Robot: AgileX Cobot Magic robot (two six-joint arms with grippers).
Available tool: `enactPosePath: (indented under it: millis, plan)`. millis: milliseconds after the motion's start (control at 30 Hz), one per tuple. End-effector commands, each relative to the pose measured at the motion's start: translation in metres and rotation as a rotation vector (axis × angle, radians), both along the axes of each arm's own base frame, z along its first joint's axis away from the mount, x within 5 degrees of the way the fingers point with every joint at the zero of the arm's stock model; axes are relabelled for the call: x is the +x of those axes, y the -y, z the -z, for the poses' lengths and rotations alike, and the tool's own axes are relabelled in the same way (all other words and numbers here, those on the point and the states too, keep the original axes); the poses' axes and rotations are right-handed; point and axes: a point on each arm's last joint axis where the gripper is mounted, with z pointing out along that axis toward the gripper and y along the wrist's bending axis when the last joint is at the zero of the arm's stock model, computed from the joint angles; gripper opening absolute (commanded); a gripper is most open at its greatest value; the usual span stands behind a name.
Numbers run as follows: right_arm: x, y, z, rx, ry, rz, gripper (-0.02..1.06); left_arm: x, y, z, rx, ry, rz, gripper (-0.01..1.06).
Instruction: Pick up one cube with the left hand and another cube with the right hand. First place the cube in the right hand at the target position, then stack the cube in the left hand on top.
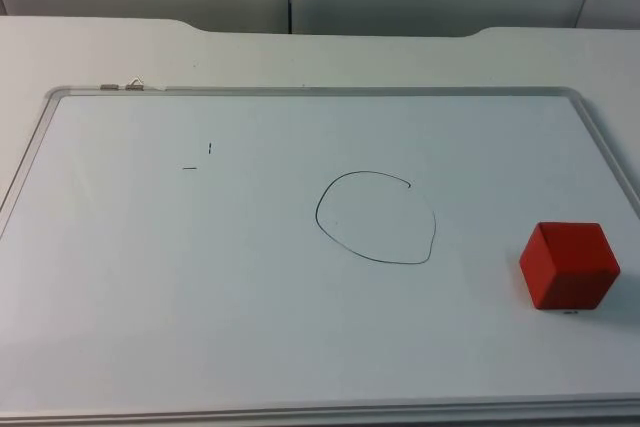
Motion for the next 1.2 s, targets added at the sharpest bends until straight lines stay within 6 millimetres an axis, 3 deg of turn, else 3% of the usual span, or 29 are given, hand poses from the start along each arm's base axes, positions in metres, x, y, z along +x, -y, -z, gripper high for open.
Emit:
enactPosePath:
  millis: [0, 33, 67, 200, 333, 533, 633, 767, 900, 1067, 1167]
  plan:
    - [-0.001, -0.004, -0.002, 0.008, 0.021, -0.042, 1.01, -0.021, -0.007, 0.006, -0.018, 0.011, -0.040, 0.00]
    - [-0.001, -0.005, -0.002, 0.017, 0.022, -0.051, 1.01, -0.040, -0.015, 0.021, -0.020, 0.007, -0.076, 0.00]
    - [-0.001, -0.005, -0.002, 0.017, 0.022, -0.051, 1.01, -0.040, -0.015, 0.021, -0.020, 0.007, -0.076, 0.00]
    - [0.011, -0.008, -0.008, 0.032, -0.046, -0.075, 1.01, -0.077, -0.028, 0.053, -0.034, -0.015, -0.130, 0.00]
    - [0.026, -0.010, -0.028, 0.025, -0.040, -0.114, 1.01, -0.091, -0.034, 0.069, -0.036, -0.016, -0.159, 0.00]
    - [0.056, -0.009, -0.054, 0.016, -0.079, -0.116, 1.00, -0.094, -0.036, 0.075, -0.029, -0.033, -0.168, 0.00]
    - [0.093, -0.007, -0.073, 0.012, -0.154, -0.122, 1.00, -0.094, -0.036, 0.075, -0.032, -0.024, -0.167, 0.00]
    - [0.128, -0.009, -0.079, 0.035, -0.247, -0.148, 1.00, -0.094, -0.036, 0.075, -0.022, -0.022, -0.169, 0.00]
    - [0.158, -0.013, -0.075, 0.088, -0.331, -0.182, 1.00, -0.093, -0.038, 0.075, 0.001, -0.014, -0.174, 0.00]
    - [0.188, -0.019, -0.054, 0.096, -0.474, -0.187, 1.00, -0.093, -0.038, 0.074, 0.002, -0.009, -0.174, 0.00]
    - [0.204, -0.034, -0.036, 0.038, -0.566, -0.154, 1.00, -0.093, -0.038, 0.075, 0.004, -0.009, -0.174, 0.00]
